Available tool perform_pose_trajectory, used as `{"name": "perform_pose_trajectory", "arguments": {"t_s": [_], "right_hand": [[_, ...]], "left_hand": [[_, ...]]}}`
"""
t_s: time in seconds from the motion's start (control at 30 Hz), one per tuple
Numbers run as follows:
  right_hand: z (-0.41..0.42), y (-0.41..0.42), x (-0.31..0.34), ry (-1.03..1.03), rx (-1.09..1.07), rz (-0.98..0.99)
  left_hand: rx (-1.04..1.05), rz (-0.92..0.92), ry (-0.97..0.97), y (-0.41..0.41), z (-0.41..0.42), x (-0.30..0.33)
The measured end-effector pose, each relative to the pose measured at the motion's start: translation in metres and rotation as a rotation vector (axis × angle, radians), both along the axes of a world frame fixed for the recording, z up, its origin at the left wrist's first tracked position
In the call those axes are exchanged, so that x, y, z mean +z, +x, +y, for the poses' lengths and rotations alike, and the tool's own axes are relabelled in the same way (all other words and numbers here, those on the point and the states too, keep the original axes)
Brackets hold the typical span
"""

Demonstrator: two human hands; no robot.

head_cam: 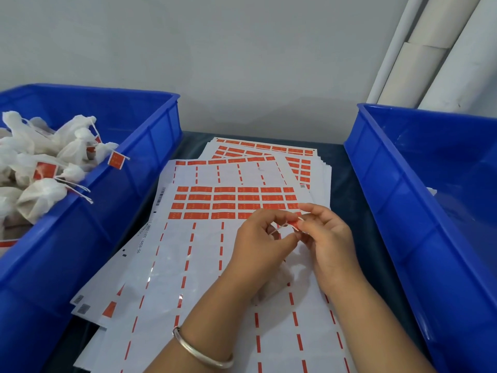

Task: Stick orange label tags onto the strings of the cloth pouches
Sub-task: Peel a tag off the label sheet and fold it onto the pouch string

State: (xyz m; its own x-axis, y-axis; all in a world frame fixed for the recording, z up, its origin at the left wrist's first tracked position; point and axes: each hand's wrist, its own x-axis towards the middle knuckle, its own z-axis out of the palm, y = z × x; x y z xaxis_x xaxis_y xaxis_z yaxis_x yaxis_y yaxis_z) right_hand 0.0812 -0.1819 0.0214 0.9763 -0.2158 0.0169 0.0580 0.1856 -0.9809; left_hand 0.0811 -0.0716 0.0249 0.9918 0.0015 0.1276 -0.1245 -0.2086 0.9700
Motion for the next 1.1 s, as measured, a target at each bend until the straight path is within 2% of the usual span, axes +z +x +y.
{"name": "perform_pose_trajectory", "arguments": {"t_s": [0.17,0.37,0.63,0.83,1.1], "right_hand": [[0.003,0.000,0.000,-0.175,-0.036,-0.075],[0.004,-0.001,-0.004,-0.265,-0.027,-0.122],[0.003,0.002,-0.006,-0.156,-0.009,-0.096],[-0.001,0.003,-0.014,-0.146,-0.120,-0.031],[0.004,0.002,-0.021,-0.271,-0.083,-0.034]], "left_hand": [[0.047,0.111,-0.275,0.004,0.003,0.002],[0.003,0.138,-0.233,0.005,0.005,0.001],[0.019,0.094,-0.246,0.006,0.005,0.001],[0.165,0.142,-0.270,0.011,0.007,-0.003],[0.277,0.132,-0.231,0.005,0.002,-0.003]]}}
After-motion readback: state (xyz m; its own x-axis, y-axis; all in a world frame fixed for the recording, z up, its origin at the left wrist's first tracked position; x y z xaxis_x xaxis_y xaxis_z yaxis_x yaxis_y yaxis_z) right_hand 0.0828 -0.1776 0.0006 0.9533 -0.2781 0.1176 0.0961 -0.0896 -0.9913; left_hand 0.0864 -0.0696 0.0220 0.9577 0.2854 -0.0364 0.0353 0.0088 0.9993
